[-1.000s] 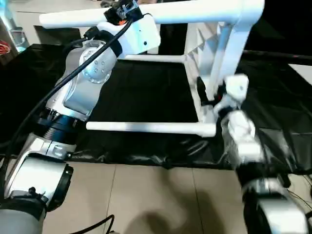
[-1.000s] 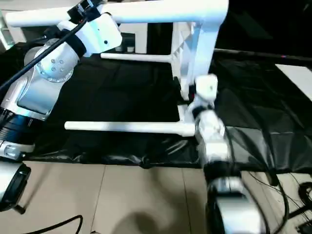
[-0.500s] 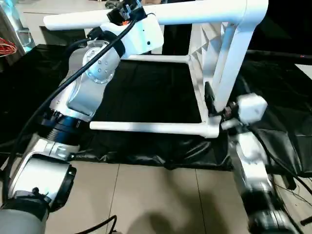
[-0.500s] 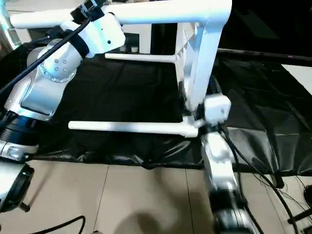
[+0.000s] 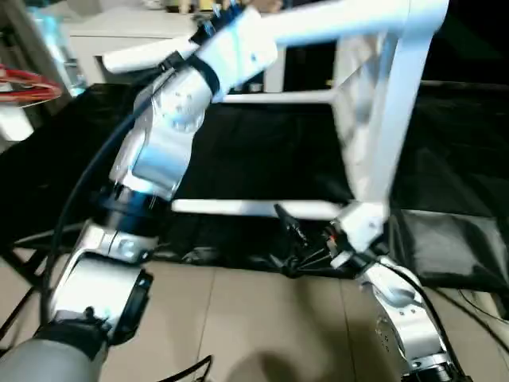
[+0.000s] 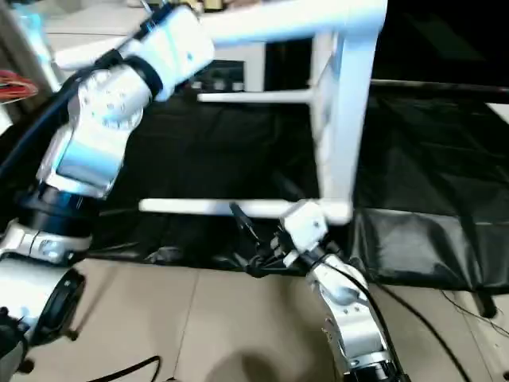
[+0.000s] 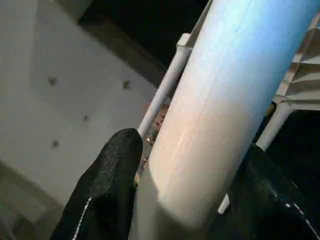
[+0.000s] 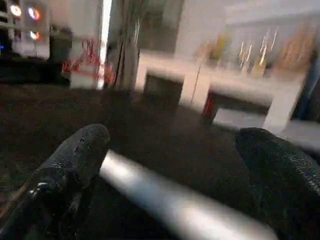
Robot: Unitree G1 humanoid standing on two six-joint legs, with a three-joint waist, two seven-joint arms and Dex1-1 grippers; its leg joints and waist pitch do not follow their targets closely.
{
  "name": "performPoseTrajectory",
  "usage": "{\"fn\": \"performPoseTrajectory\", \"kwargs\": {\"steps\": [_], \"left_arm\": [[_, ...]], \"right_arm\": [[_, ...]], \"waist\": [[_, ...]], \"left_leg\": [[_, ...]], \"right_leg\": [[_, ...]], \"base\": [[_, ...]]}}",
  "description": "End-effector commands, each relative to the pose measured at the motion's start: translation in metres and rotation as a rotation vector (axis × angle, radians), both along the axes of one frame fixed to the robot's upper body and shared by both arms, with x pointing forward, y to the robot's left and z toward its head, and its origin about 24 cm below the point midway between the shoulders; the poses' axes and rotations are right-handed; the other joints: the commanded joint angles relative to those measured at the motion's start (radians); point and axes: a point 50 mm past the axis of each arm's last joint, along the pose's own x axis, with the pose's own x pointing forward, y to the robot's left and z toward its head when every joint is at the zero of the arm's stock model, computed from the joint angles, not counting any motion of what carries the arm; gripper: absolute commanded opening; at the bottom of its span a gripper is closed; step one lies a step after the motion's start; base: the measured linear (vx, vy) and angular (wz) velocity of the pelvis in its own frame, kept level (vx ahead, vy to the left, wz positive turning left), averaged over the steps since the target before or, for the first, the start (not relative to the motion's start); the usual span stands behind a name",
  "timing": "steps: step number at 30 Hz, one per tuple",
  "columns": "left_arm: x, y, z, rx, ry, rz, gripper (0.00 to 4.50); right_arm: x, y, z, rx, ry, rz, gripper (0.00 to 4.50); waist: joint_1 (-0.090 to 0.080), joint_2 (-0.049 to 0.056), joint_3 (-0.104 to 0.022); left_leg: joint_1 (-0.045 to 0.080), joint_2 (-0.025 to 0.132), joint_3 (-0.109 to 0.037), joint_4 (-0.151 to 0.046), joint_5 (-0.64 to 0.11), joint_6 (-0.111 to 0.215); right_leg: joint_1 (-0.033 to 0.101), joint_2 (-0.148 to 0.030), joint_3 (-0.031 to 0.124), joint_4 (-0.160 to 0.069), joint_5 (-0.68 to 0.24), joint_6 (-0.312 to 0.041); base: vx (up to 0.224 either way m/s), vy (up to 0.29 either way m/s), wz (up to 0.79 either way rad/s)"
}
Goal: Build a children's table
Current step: Flip table
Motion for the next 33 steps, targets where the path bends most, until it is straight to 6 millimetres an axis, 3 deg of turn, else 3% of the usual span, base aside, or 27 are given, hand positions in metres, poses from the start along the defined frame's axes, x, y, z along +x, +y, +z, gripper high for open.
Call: {"fn": "performPoseTrajectory", "kwargs": {"steps": [1,5,7,9,10,11,12,13,14,15,16,17,18,22,24,25,27,31,33], "left_arm": [[0.014,0.02,-0.031,-0.417,0.236,0.03,2.35],[0.014,0.023,-0.026,-0.48,0.23,0.038,2.35],[0.013,0.026,-0.024,-0.508,0.227,0.04,2.35],[0.012,0.029,-0.026,-0.512,0.233,0.042,2.33],[0.012,0.029,-0.026,-0.514,0.235,0.042,2.28],[0.012,0.029,-0.026,-0.514,0.235,0.042,2.23],[0.012,0.031,-0.029,-0.528,0.246,0.047,2.23],[0.012,0.032,-0.031,-0.531,0.251,0.051,2.19],[0.012,0.033,-0.032,-0.534,0.252,0.054,2.19],[0.011,0.036,-0.035,-0.537,0.257,0.066,2.1],[0.01,0.038,-0.038,-0.539,0.259,0.075,2.04],[0.01,0.038,-0.038,-0.539,0.259,0.075,1.99],[0.01,0.04,-0.039,-0.541,0.26,0.086,1.89],[0.009,0.043,-0.041,-0.533,0.255,0.096,1.78],[0.008,0.044,-0.043,-0.516,0.253,0.092,1.73],[0.006,0.045,-0.046,-0.49,0.251,0.078,1.73],[0.004,0.046,-0.052,-0.453,0.253,0.046,1.72],[0.0,0.049,-0.063,-0.429,0.274,0.022,1.72],[-0.002,0.052,-0.069,-0.425,0.292,0.021,1.72]], "right_arm": [[0.0,-0.004,-0.008,0.014,0.118,-0.004,4.5],[0.005,-0.012,-0.013,0.051,0.207,-0.084,4.5],[0.012,-0.02,-0.011,0.107,0.229,-0.163,4.5],[0.021,-0.023,-0.004,0.158,0.226,-0.198,4.5],[0.023,-0.024,-0.002,0.166,0.225,-0.204,4.5],[0.023,-0.024,-0.002,0.166,0.225,-0.204,4.5],[0.03,-0.026,0.002,0.19,0.215,-0.222,4.5],[0.034,-0.027,0.004,0.204,0.211,-0.229,4.5],[0.036,-0.028,0.005,0.205,0.206,-0.238,4.5],[0.047,-0.034,0.009,0.177,0.19,-0.298,4.5],[0.054,-0.039,0.012,0.144,0.183,-0.352,4.5],[0.054,-0.039,0.012,0.144,0.183,-0.352,4.5],[0.058,-0.042,0.015,0.139,0.176,-0.391,4.5],[0.058,-0.043,0.019,0.148,0.16,-0.396,4.5],[0.057,-0.04,0.018,0.145,0.154,-0.381,4.5],[0.055,-0.037,0.016,0.135,0.154,-0.368,4.5],[0.052,-0.033,0.013,0.121,0.155,-0.353,4.5],[0.047,-0.03,0.011,0.112,0.153,-0.348,4.5],[0.041,-0.026,0.009,0.106,0.157,-0.329,4.5]], "waist": [[-0.006,-0.039,-0.033],[-0.005,-0.039,-0.035],[-0.004,-0.041,-0.036],[-0.005,-0.038,-0.04],[-0.008,-0.031,-0.046],[-0.008,-0.031,-0.046],[-0.01,-0.034,-0.048],[-0.01,-0.035,-0.046],[-0.011,-0.037,-0.044],[-0.013,-0.049,-0.044],[-0.012,-0.042,-0.046],[-0.012,-0.042,-0.046],[-0.009,-0.049,-0.048],[-0.006,-0.045,-0.056],[-0.003,-0.046,-0.066],[-0.002,-0.044,-0.066],[0.0,-0.05,-0.069],[-0.001,-0.046,-0.061],[-0.003,-0.045,-0.055]], "left_leg": [[0.014,0.007,-0.004,-0.055,-0.387,0.041],[0.008,0.008,-0.004,-0.058,-0.381,0.035],[0.011,0.009,-0.003,-0.057,-0.376,0.033],[0.006,0.011,-0.007,-0.062,-0.379,0.022],[0.007,0.021,-0.013,-0.066,-0.365,0.01],[0.007,0.021,-0.013,-0.066,-0.365,0.01],[0.004,0.025,-0.013,-0.07,-0.324,-0.001],[0.004,0.025,-0.012,-0.073,-0.319,-0.005],[0.005,0.025,-0.01,-0.073,-0.331,-0.005],[0.009,0.024,-0.007,-0.071,-0.359,-0.008],[0.01,0.024,-0.008,-0.071,-0.362,-0.019],[0.01,0.024,-0.008,-0.071,-0.362,-0.019],[0.013,0.025,-0.003,-0.066,-0.326,-0.021],[0.01,0.025,0.002,-0.055,-0.183,0.0],[0.006,0.021,0.006,-0.033,-0.014,0.023],[0.006,0.02,0.007,-0.031,0.009,0.027],[0.004,0.013,0.013,-0.02,0.071,0.055],[0.006,0.021,0.014,-0.027,-0.005,0.06],[0.01,0.027,0.012,-0.036,-0.097,0.035]], "right_leg": [[0.009,-0.018,0.003,-0.118,-0.636,-0.032],[0.011,-0.022,0.002,-0.117,-0.616,-0.037],[0.006,-0.023,0.002,-0.118,-0.602,-0.043],[0.013,-0.026,-0.001,-0.115,-0.592,-0.041],[0.014,-0.024,0.002,-0.107,-0.513,-0.054],[0.014,-0.024,0.002,-0.107,-0.513,-0.054],[0.021,-0.017,0.002,-0.093,-0.355,-0.084],[0.024,-0.014,0.001,-0.088,-0.302,-0.101],[0.021,-0.013,0.002,-0.088,-0.296,-0.106],[0.019,-0.015,0.003,-0.087,-0.307,-0.115],[0.019,-0.017,0.005,-0.085,-0.313,-0.119],[0.019,-0.017,0.005,-0.085,-0.313,-0.119],[0.018,-0.015,0.008,-0.079,-0.25,-0.124],[0.03,-0.011,0.008,-0.053,-0.034,-0.151],[0.037,-0.002,0.004,-0.028,0.181,-0.181],[0.037,0.0,0.004,-0.025,0.212,-0.187],[0.041,0.003,0.005,-0.018,0.291,-0.208],[0.04,-0.004,0.009,-0.026,0.206,-0.216],[0.038,-0.005,0.01,-0.036,0.093,-0.198]], "base": [[0.0,0.0,0.0],[0.0,0.0,0.0],[0.0,0.0,0.0],[0.0,0.0,0.0],[0.0,0.0,0.0],[0.0,0.0,0.0],[0.0,0.0,0.0],[0.0,0.0,0.0],[0.0,0.0,0.0],[0.0,0.0,0.0],[0.0,0.0,0.0],[0.0,0.0,0.0],[0.0,0.0,0.0],[0.025,0.001,0.0],[0.038,0.004,-0.02],[0.0,0.0,0.0],[0.0,0.0,0.0],[0.0,0.0,0.0],[0.0,0.0,0.0]]}}
